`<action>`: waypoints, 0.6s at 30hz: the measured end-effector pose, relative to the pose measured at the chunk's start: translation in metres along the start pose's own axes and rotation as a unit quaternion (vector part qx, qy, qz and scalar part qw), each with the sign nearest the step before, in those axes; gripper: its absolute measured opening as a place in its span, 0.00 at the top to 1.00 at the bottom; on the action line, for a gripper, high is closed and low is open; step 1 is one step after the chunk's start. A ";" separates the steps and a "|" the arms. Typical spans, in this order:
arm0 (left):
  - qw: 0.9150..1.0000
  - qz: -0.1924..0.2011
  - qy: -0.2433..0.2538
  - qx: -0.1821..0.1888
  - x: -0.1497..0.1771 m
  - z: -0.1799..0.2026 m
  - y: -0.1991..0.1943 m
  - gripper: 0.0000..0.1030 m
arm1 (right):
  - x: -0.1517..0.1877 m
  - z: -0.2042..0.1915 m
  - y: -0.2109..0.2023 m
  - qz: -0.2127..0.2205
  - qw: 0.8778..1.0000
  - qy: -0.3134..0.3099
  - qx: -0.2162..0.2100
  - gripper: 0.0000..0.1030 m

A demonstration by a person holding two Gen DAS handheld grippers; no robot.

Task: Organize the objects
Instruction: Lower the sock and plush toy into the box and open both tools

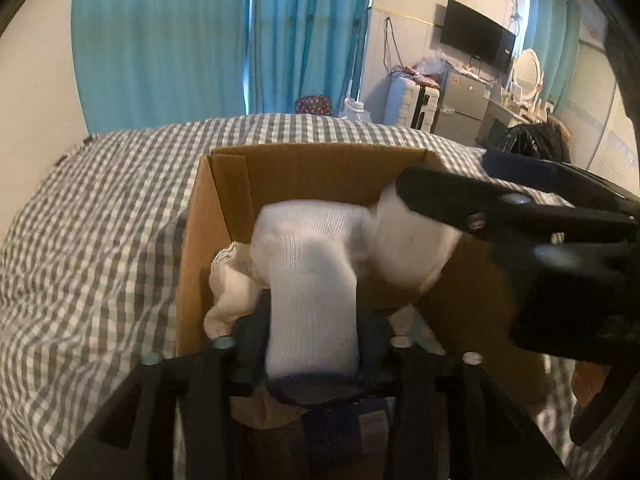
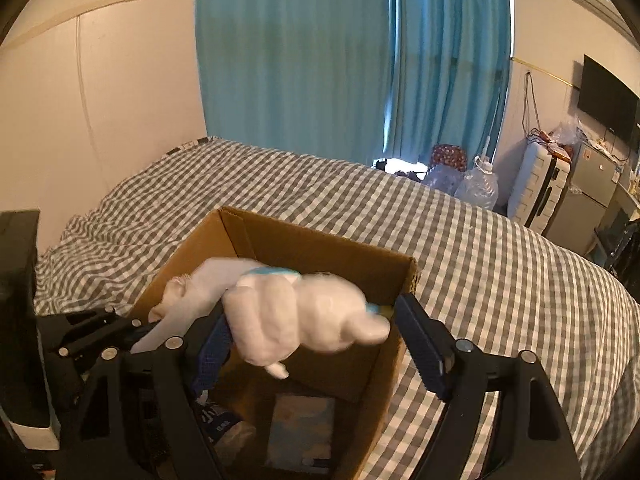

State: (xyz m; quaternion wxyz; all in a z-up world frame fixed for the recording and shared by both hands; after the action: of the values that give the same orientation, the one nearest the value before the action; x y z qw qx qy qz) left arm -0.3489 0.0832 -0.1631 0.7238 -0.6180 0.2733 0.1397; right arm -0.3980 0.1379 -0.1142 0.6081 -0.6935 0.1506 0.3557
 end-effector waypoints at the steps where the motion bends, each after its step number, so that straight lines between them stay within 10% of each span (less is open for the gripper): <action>1: 1.000 0.005 -0.004 0.004 0.000 0.001 -0.005 0.49 | -0.001 0.002 -0.004 0.005 1.000 0.002 0.001 0.12; 5: 0.999 0.030 -0.006 -0.011 -0.001 0.003 -0.035 0.14 | -0.007 0.015 -0.036 0.021 1.000 0.011 0.016 0.09; 18: 0.993 0.105 -0.035 -0.035 0.006 -0.003 -0.179 0.00 | 0.002 0.018 -0.196 0.062 0.995 0.002 0.072 0.00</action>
State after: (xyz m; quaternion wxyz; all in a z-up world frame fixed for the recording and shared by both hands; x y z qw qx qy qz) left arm -0.2482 0.0446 -0.0206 0.6918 -0.6059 0.3061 0.2461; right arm -0.2760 0.1974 0.0288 0.6331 -0.6379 0.2198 0.3794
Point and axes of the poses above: each gripper's, at about its wrist camera, not at the fingertips, and y roughly the way its jaws point, z to its right, x to its underside, the point moved 10 cm from there along y, roughly the way its jaws point, and after that the axes turned 9 degrees about -z, right-handed, at the moved point
